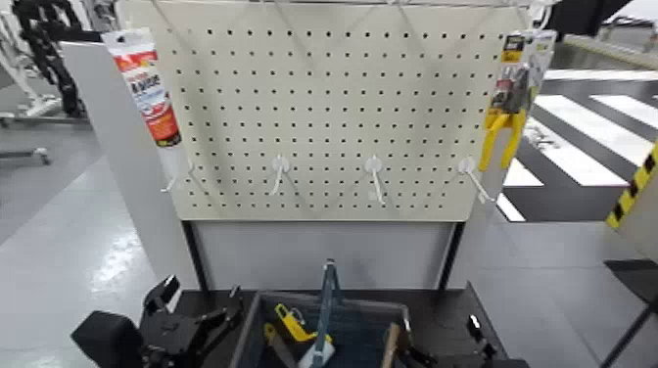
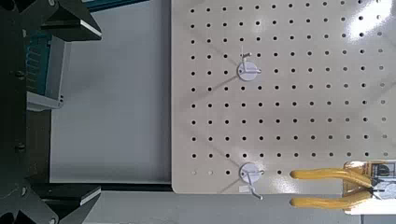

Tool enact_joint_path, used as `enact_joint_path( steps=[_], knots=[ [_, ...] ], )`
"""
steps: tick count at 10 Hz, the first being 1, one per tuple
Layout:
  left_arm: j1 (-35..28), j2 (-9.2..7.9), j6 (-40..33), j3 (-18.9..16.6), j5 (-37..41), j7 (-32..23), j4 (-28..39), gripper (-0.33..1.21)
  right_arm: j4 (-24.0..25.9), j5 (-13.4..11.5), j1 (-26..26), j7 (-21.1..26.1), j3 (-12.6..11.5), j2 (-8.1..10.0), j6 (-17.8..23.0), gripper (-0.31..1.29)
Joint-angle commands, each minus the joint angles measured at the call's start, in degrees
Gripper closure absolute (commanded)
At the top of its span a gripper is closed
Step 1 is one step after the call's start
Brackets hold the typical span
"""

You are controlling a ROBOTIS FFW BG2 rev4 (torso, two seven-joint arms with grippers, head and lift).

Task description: Grasp the handle of the crate.

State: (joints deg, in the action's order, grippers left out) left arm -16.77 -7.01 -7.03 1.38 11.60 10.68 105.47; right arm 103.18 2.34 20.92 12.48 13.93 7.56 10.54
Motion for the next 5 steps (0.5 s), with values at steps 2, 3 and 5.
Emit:
enact_joint_path(
  steps=[2,3,5],
  knots=[
    [0.24,-0.20,1.41,-0.15,0.97,1.10,0.09,0.11,-0.08,0.39,0.00,0.00,0.04,0.00,-0.26,0.15],
    [0.24,-0.20,1.67,-0.06,1.40,1.27,0.09,0.11,-0.08,0.39,0.00,0.00,0.04,0.00,-0.26,0.15],
    [0.95,-1.16,4.57,0.47,3.78,1.98,0.70,0.11,-0.17,0.65,0.00,0.00,0.04,0.00,-0.35,0.15]
  ],
)
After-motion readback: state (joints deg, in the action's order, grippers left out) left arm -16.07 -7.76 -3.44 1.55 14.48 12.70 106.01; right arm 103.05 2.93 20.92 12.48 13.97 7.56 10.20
